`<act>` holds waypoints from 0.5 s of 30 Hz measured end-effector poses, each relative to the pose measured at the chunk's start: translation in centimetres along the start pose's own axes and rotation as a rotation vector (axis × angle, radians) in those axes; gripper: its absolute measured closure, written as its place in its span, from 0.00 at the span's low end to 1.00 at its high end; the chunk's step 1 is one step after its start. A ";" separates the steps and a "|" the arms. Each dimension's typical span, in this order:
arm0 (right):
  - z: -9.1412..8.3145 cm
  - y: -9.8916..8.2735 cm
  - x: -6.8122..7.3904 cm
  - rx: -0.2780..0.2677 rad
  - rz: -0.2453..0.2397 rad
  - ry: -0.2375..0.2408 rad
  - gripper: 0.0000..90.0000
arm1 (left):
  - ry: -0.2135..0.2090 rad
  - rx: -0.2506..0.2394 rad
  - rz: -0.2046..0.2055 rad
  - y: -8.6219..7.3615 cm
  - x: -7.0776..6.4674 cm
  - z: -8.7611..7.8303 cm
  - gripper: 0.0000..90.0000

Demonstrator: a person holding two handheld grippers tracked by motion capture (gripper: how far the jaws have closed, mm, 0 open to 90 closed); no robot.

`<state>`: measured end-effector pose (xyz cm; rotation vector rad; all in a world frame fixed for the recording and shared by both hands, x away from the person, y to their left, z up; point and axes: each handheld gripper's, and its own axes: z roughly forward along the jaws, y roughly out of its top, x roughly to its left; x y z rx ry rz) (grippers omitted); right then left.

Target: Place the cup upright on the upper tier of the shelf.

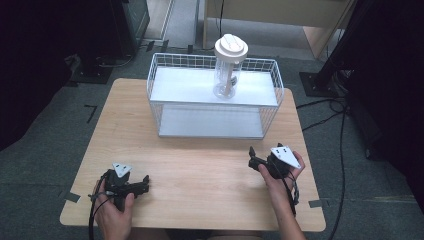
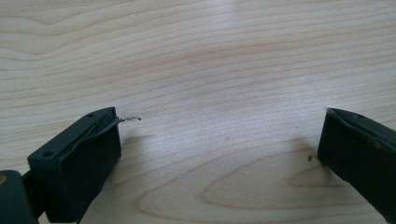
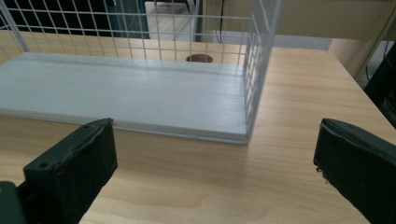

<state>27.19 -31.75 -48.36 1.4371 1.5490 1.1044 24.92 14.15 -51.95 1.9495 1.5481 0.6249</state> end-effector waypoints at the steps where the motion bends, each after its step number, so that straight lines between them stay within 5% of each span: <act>1: -0.1 -0.1 -0.2 0.001 0.003 -0.003 0.00 | 0.000 -0.002 -0.002 0.0 0.0 0.0 0.00; 15: -2.6 -2.6 -3.4 0.046 0.026 -0.055 0.00 | -0.001 0.001 0.001 0.0 0.0 0.0 0.00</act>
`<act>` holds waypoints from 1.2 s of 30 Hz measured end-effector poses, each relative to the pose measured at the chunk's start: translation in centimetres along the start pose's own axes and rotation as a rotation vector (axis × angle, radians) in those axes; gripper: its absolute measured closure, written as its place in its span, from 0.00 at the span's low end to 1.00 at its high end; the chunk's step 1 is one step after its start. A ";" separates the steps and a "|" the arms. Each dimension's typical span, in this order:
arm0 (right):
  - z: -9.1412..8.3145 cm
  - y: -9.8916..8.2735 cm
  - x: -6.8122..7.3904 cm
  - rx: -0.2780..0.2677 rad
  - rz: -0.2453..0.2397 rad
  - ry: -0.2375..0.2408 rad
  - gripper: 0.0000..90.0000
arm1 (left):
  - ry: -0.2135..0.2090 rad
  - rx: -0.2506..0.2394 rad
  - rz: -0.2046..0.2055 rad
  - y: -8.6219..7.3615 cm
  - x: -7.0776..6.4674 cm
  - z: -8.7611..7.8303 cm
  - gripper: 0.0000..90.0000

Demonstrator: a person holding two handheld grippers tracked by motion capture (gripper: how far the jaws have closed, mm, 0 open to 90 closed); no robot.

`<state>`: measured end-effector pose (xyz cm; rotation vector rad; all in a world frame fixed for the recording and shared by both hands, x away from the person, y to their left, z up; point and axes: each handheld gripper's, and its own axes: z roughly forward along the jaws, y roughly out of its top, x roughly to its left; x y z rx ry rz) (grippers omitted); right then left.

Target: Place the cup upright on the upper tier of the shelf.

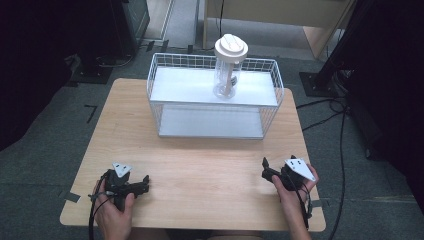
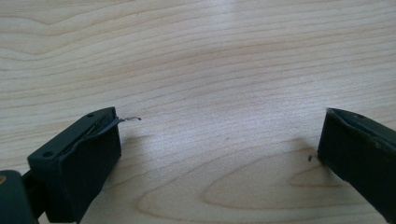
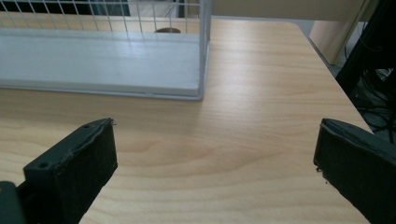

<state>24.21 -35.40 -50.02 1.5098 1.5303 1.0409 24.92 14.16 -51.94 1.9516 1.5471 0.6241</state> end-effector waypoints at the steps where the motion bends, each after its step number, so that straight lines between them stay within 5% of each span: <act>1: -0.2 -0.2 -0.2 0.005 -0.003 -0.005 0.00 | 0.000 0.000 0.000 0.0 0.0 0.0 0.00; 15: -2.5 -3.0 -3.9 0.063 0.020 -0.062 0.00 | 0.000 0.001 0.000 0.0 0.0 0.0 0.00; 21: -3.4 -3.5 -4.9 0.136 -0.055 -0.079 0.00 | 0.000 0.000 0.000 0.0 0.0 0.0 0.00; 25: -3.7 -3.9 -5.2 0.237 -0.101 -0.068 0.00 | 0.000 0.000 0.000 0.0 0.0 0.0 0.00; 28: -3.6 -4.1 -5.3 0.342 -0.085 -0.018 0.00 | 0.000 0.000 0.000 0.0 0.0 0.0 0.00; 31: -3.5 -4.2 -5.6 0.371 -0.027 0.015 0.00 | 0.001 -0.002 -0.001 0.0 0.0 0.0 0.00; 36: -3.5 -4.2 -5.6 0.369 -0.032 0.018 0.00 | 0.001 -0.004 -0.002 0.0 -0.1 0.1 0.00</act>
